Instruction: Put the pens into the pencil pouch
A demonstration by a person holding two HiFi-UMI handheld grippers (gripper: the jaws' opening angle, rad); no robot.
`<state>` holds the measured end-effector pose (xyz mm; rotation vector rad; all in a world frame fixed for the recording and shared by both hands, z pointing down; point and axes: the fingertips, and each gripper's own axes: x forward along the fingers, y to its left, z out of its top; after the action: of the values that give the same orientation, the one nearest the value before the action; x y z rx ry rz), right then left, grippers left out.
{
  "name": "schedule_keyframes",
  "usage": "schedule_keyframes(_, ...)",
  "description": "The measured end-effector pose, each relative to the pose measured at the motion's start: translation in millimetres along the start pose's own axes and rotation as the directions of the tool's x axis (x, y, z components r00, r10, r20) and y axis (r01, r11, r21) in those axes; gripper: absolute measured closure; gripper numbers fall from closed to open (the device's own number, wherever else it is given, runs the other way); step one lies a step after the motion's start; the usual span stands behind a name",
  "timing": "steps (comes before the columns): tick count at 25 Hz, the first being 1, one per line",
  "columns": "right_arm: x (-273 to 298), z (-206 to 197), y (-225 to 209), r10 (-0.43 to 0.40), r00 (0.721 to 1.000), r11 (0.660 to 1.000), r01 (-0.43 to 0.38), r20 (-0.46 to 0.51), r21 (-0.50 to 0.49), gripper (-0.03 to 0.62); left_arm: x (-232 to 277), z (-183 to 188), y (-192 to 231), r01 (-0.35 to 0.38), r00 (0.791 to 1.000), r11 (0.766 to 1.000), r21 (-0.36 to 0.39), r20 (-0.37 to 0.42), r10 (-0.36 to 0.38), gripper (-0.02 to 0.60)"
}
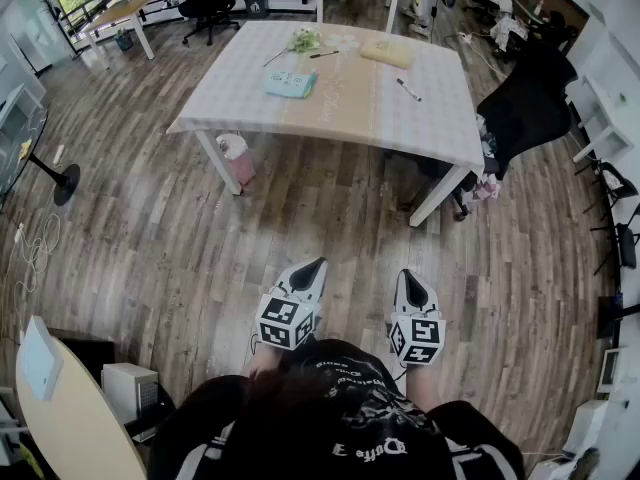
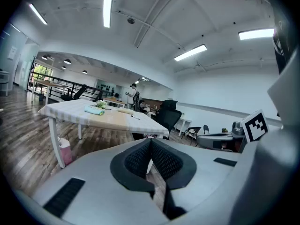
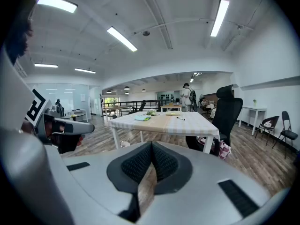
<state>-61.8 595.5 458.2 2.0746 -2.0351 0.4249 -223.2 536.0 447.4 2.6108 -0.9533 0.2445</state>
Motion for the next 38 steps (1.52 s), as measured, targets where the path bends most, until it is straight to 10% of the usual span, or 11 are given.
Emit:
schedule_keyframes(18, -18.0, 10.7, -2.3, -0.038, 0.997, 0.998, 0.042, 0.06, -0.054, 0.583, -20.3, 5.9, 8.4, -0.022, 0.998, 1.0, 0.01, 0.052, 0.021, 0.56)
schedule_keyframes(21, -9.3, 13.9, -2.4, -0.023, 0.998, 1.0, 0.024, 0.057, -0.011, 0.42, -17.3, 15.4, 24.5, -0.022, 0.997, 1.0, -0.002, 0.068, 0.022, 0.554)
schedule_keyframes(27, 13.4, 21.3, 6.0, -0.008, 0.998, 1.0, 0.007, 0.056, 0.013, 0.344, -10.3, 26.2, 57.8, -0.007, 0.998, 1.0, -0.012, 0.069, 0.008, 0.337)
schedule_keyframes(38, 54.4, 33.5, 22.4, -0.053, 0.996, 0.999, 0.053, 0.068, 0.006, 0.339, 14.7, 43.5, 98.1, 0.042, 0.997, 0.999, 0.034, 0.063, -0.044, 0.301)
